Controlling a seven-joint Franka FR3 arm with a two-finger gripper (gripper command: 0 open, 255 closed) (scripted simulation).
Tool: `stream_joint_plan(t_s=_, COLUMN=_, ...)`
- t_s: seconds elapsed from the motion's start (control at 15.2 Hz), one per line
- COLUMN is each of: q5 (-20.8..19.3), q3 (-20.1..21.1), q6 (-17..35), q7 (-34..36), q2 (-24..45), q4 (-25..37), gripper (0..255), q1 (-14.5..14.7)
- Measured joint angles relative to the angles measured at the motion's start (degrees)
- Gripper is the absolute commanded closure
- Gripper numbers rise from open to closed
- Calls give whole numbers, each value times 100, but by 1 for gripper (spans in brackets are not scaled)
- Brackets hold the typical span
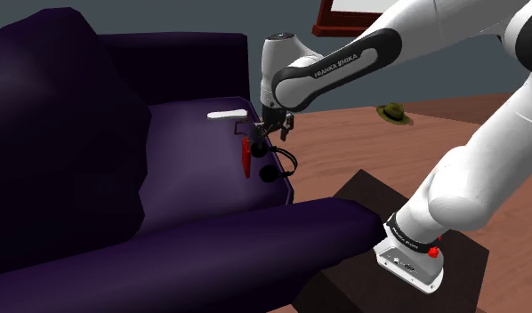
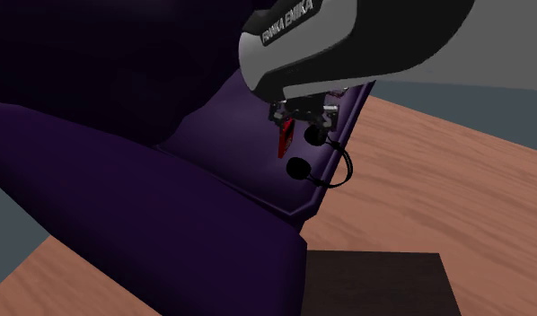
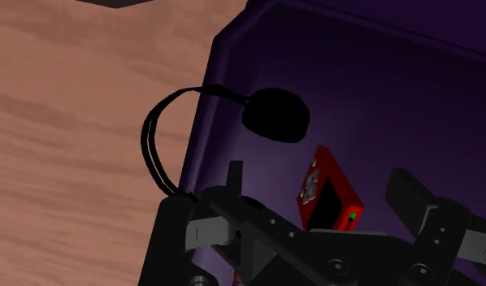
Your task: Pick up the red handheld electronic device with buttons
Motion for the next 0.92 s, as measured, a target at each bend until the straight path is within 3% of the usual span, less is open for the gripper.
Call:
stream_joint_plan(t_s=0.46, q5=-395, q3=51, q6=581, q7=623, q2=1443, q4=984, gripper=0, q1=179)
stream_joint_plan(t_s=0.92, q5=-537, q3=1, q6=1048, q7=747, q2=1906, q4=985, gripper=0, q1=228)
